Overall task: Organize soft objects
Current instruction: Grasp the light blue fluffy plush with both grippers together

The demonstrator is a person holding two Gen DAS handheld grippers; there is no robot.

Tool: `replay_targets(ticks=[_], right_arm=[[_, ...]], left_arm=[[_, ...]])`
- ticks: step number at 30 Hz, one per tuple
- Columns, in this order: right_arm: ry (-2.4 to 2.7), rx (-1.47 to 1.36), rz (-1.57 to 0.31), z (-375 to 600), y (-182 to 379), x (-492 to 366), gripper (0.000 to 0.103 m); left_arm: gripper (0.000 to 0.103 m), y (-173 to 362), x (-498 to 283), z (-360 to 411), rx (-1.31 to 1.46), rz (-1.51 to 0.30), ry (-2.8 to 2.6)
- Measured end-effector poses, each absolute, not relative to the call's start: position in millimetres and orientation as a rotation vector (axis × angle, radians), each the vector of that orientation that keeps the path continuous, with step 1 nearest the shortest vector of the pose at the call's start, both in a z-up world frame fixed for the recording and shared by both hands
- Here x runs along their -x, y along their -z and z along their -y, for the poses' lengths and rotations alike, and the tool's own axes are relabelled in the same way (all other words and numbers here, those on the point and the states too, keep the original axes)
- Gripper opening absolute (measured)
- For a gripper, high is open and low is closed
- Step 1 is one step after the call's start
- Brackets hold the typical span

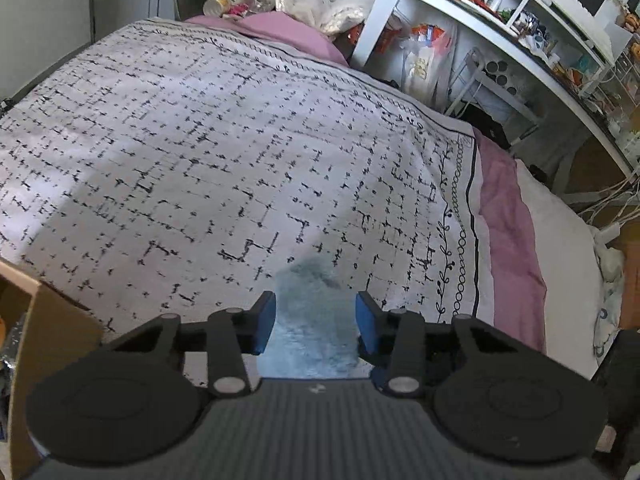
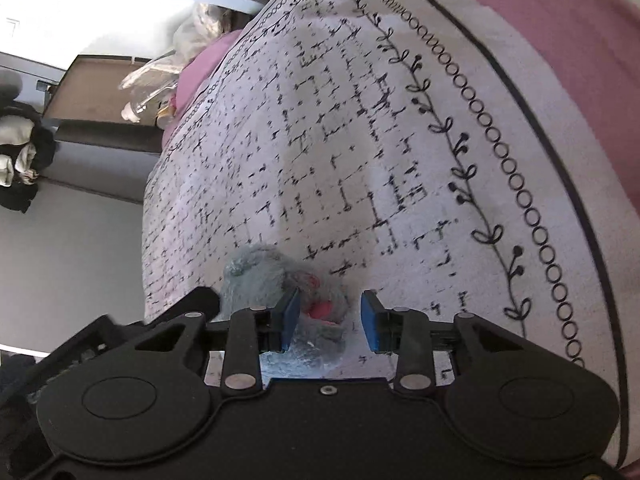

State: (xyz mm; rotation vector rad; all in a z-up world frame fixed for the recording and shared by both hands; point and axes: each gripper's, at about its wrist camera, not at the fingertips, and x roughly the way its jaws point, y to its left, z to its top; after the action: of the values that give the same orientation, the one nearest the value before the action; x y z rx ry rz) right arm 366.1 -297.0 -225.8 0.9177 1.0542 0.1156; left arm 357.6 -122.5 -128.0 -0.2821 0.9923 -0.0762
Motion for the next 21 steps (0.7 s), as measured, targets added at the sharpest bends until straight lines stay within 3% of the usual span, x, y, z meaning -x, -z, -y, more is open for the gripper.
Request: replay_targets(ticks=[3,10,19,21], right_arm=[[-0.13,-0.927,-1.072,294,229,-368,0.042],[-0.194,-0.928,-1.119,275,233,-368,0.042],[-0.183,-0.93,-1.096,265,232,-369,0.037],[-0.19,-0.927,-1.104,262,233,-370,0.03]], left_arm=[[0.043,134,-361,120,0.29,-1.02,0.063],[0.044,143,-363,99,0.311,-1.038,0.013],[0.044,143,-357,77,0.332,-1.027,-0.015],[0.044,142,-356,73,0.333,-1.027,-0.019]])
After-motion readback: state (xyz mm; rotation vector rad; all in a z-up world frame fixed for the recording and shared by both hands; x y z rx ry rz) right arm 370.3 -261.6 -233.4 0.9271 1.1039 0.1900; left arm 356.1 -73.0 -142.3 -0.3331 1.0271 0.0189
